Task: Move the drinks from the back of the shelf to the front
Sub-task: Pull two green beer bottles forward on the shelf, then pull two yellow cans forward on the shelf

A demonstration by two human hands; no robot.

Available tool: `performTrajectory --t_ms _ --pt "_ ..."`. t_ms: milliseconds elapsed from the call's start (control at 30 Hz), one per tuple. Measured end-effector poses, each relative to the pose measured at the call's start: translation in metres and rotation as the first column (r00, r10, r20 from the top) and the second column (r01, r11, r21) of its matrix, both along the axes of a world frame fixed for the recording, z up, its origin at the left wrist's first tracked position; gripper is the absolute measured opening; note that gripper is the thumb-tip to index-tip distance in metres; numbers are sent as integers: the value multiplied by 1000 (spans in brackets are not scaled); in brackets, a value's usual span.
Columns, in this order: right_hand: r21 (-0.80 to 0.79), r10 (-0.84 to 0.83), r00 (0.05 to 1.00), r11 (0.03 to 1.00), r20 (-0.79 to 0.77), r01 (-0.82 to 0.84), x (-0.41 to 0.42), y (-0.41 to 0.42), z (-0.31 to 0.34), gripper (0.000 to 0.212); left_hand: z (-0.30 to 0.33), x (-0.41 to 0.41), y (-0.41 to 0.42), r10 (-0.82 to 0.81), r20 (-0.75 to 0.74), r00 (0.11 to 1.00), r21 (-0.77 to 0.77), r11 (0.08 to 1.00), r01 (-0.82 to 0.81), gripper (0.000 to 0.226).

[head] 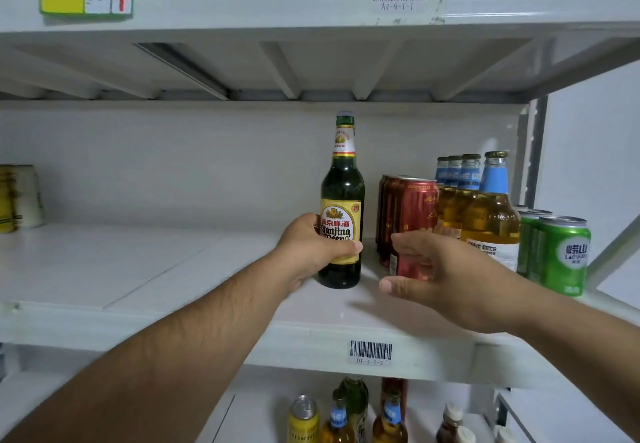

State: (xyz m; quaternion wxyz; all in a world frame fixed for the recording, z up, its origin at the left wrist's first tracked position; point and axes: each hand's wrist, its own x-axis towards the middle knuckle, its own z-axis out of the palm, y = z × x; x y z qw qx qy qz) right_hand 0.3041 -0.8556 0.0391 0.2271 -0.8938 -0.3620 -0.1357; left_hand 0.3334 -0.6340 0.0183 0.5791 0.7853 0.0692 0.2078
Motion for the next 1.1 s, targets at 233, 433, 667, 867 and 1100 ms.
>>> performTrajectory --t_ms 233,433,667,867,1100 --pt "51 95 995 994 -9 -95 -1 15 -5 69 -2 -10 5 -59 -45 997 110 992 64 57" --pt "110 215 976 970 46 -218 -10 61 -15 76 0 -59 35 128 32 991 244 961 -132 92" --pt "-28 450 889 893 90 -449 -49 153 -27 73 -12 -164 108 528 -11 849 662 641 -390 85" --pt "-202 568 816 816 106 -542 -93 234 -25 78 -23 -252 167 730 -100 676 747 504 -434 82" --pt "-323 552 829 805 95 -499 -148 323 -20 72 -37 -338 229 786 -155 599 725 502 -471 78"
